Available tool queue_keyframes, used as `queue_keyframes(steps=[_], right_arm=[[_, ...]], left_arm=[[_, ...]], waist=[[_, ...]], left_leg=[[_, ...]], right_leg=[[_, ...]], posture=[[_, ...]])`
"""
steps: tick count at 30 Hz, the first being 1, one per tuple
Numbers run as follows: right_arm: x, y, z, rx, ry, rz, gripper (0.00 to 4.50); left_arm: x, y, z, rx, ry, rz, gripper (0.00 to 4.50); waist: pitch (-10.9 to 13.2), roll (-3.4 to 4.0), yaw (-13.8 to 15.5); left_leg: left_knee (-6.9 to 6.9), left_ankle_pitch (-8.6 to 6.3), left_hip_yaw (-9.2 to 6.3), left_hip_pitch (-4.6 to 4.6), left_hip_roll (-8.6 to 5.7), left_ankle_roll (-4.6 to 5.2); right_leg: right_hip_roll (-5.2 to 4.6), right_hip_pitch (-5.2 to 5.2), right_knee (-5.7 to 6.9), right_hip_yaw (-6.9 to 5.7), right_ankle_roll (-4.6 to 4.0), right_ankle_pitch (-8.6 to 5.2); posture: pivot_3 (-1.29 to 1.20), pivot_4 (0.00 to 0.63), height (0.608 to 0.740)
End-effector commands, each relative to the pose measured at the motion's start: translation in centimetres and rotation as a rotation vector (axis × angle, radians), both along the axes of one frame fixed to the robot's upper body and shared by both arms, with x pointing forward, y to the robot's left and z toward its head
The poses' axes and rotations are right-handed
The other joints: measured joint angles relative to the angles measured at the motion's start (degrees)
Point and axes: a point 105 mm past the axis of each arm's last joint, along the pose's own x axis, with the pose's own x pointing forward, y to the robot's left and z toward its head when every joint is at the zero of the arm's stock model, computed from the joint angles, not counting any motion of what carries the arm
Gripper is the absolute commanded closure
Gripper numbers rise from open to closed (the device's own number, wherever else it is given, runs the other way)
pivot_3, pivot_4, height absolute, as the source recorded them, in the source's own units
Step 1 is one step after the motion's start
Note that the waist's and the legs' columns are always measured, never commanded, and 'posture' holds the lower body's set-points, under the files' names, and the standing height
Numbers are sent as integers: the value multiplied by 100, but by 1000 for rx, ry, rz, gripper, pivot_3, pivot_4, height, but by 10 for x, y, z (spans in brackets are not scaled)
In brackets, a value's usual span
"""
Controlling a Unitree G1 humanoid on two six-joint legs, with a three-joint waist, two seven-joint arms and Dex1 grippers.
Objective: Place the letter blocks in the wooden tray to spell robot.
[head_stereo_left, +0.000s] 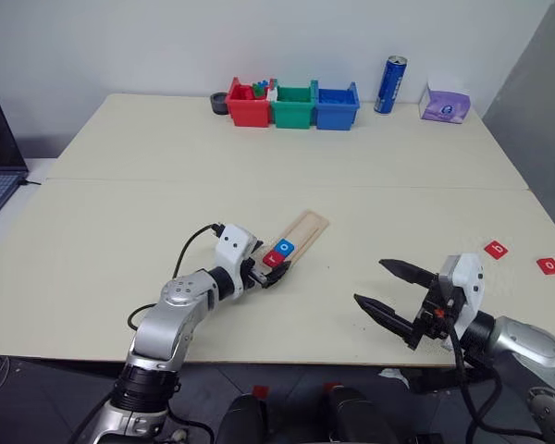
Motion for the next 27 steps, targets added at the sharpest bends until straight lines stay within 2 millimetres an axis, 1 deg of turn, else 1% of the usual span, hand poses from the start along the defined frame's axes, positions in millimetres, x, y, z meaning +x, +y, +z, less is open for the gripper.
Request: queue_keyframes(steps=[1,8,14,22,27], right_arm=[[-3,3,14,3,-52,31,0],[-3,3,14,2,-51,31,0],[-4,1,14,6,-44,24,0],[-4,2,15,12,-37,26,0],[-3,0,16,10,-34,29,0]], left_arm=[[0,-5,9,20,-25,-10,19],[0,-10,6,30,-12,-19,19],[0,-10,2,52,-2,-13,19],[2,-17,-1,63,10,-22,19],[2,-16,-7,69,55,6,19]], waist=[[0,0,0],[0,0,1],[0,0,1],[0,0,2],[-1,0,2]], left_leg=[[0,0,0,0,0,0],[0,0,1,0,0,0],[0,0,0,0,1,0],[0,0,1,0,0,0],[0,0,0,0,0,0]], right_leg=[[0,0,0,0,0,0],[0,0,0,1,0,0],[0,0,0,1,0,0],[0,0,0,1,0,0],[0,1,0,1,0,0]], posture=[[0,150,740],[0,150,740],[0,150,740],[0,150,740],[0,150,740]])
